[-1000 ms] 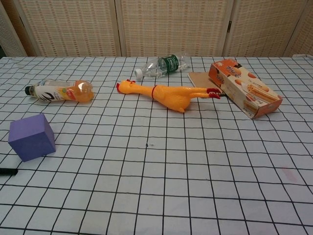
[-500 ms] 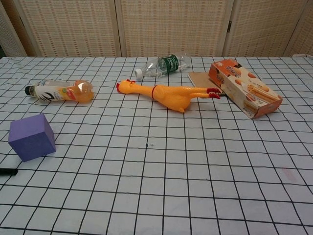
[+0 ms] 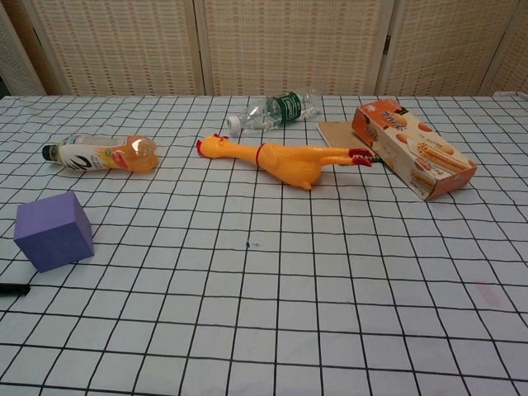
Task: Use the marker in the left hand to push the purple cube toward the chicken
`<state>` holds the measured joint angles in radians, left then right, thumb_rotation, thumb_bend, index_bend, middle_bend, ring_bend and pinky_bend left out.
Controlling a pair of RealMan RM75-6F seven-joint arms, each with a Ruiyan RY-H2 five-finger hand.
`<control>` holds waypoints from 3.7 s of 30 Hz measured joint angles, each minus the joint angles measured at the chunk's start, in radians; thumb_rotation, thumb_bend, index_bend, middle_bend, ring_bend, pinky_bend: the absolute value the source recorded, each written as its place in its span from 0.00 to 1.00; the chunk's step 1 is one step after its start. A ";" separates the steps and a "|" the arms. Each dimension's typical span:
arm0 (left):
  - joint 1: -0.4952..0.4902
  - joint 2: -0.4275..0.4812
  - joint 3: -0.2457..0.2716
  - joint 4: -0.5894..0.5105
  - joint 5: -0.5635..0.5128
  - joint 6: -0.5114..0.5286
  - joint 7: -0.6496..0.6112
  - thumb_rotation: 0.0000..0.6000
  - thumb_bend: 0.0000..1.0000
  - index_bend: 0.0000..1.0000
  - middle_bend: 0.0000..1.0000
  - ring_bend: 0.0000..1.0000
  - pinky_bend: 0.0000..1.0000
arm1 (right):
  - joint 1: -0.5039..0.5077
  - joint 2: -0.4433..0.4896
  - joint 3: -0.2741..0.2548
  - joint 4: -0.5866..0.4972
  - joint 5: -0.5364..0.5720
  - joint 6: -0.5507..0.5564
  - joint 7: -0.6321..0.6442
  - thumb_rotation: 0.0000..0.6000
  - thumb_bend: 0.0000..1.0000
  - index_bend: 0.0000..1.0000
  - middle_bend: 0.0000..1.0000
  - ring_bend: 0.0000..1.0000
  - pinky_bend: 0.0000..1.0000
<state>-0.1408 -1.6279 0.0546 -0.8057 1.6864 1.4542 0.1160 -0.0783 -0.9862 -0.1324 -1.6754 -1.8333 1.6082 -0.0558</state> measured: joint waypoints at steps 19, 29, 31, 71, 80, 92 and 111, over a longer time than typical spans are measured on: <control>-0.025 -0.042 0.004 0.072 -0.027 -0.020 0.024 1.00 0.40 0.50 0.51 0.72 0.92 | 0.001 0.001 0.004 -0.001 0.011 -0.003 -0.001 1.00 0.11 0.00 0.00 0.00 0.00; -0.029 -0.051 0.009 0.093 -0.038 -0.031 0.036 1.00 0.41 0.53 0.54 0.73 0.92 | 0.001 0.000 0.005 -0.002 0.013 -0.004 -0.004 1.00 0.11 0.00 0.00 0.00 0.00; -0.029 -0.052 0.009 0.094 -0.039 -0.029 0.034 1.00 0.41 0.54 0.55 0.73 0.92 | 0.001 -0.001 0.005 -0.002 0.013 -0.004 -0.004 1.00 0.11 0.00 0.00 0.00 0.00; -0.044 -0.085 -0.055 0.149 -0.096 0.059 0.002 1.00 0.63 0.79 0.80 0.80 0.96 | 0.004 0.004 0.002 -0.004 0.016 -0.010 0.003 1.00 0.11 0.00 0.00 0.00 0.00; -0.081 -0.074 -0.073 0.072 -0.108 0.024 0.057 1.00 0.63 0.79 0.80 0.80 0.96 | 0.004 0.008 0.008 -0.004 0.031 -0.011 0.009 1.00 0.11 0.00 0.00 0.00 0.00; -0.139 -0.089 -0.096 0.060 -0.124 -0.027 0.076 1.00 0.63 0.79 0.80 0.80 0.96 | 0.007 0.006 0.016 -0.009 0.055 -0.023 0.003 1.00 0.11 0.00 0.00 0.00 0.00; -0.245 -0.148 -0.112 0.066 -0.109 -0.066 0.077 1.00 0.63 0.79 0.80 0.80 0.96 | 0.007 0.009 0.029 -0.013 0.085 -0.028 0.005 1.00 0.11 0.00 0.00 0.00 0.00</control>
<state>-0.3854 -1.7759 -0.0578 -0.7392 1.5771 1.3878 0.1925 -0.0708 -0.9771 -0.1039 -1.6886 -1.7487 1.5801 -0.0510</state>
